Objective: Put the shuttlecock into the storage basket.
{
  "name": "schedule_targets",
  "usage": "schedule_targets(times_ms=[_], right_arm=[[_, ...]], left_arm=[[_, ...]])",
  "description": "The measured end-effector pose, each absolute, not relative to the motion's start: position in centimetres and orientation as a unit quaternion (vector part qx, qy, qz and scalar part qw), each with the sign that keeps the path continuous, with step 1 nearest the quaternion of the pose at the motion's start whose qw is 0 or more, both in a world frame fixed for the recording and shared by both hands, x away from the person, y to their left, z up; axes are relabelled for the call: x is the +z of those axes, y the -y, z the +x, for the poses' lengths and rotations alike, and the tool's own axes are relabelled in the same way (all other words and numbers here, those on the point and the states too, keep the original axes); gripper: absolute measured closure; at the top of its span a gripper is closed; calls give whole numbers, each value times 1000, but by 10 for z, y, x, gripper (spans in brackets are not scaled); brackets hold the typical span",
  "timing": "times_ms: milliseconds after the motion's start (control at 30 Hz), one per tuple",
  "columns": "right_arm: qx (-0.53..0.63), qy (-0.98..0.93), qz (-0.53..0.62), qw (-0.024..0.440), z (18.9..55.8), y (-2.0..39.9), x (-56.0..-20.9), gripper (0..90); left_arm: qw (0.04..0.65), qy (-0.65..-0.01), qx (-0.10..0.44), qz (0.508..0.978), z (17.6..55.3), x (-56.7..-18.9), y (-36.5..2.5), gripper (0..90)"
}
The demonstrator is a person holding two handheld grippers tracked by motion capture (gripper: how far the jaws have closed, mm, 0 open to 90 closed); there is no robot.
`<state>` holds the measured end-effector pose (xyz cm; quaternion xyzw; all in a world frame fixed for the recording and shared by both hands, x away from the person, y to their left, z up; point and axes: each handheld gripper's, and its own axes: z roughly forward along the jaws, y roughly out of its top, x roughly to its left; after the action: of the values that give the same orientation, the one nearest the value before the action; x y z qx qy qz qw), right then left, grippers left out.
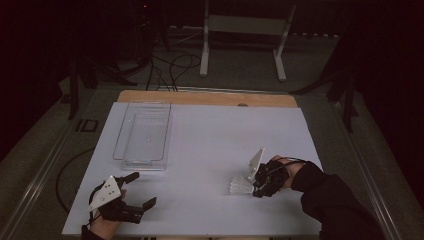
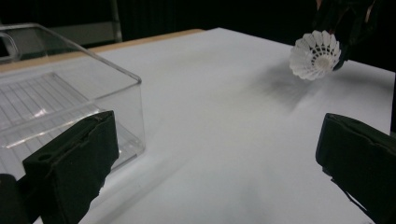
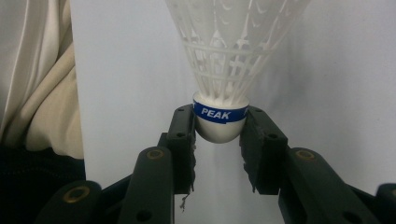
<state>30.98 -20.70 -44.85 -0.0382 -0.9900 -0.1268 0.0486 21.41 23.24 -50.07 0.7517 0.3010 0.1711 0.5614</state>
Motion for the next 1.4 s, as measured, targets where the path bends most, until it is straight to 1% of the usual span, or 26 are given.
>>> schedule_targets(times_ms=[200,333,600,700,733,800,1000,1333,1367,1400], right_arm=[[-133,989,-33,48,311,206,-442,661],[-131,990,-27,45,311,205,-439,660],[-128,991,-27,42,308,205,-434,660],[-126,991,-27,44,308,206,-434,660],[-126,991,-27,44,308,206,-434,660],[-126,991,-22,44,308,205,-434,660],[-126,991,-19,43,308,204,-432,660],[-125,991,-20,47,308,202,-431,660],[-126,991,-18,48,308,202,-432,660],[-124,991,-20,49,308,202,-432,660]], left_arm=[[546,-297,153,768,217,-499,-229,1],[524,-309,146,780,220,-496,-226,0],[478,-300,121,817,228,-470,-220,0],[463,-292,124,827,231,-458,-217,0],[463,-292,124,827,231,-458,-217,0],[474,-287,124,823,237,-444,-215,0],[475,-271,118,829,244,-427,-208,0],[468,-269,101,836,253,-416,-199,1],[464,-279,85,836,258,-413,-195,1],[462,-278,85,838,259,-412,-194,0]])
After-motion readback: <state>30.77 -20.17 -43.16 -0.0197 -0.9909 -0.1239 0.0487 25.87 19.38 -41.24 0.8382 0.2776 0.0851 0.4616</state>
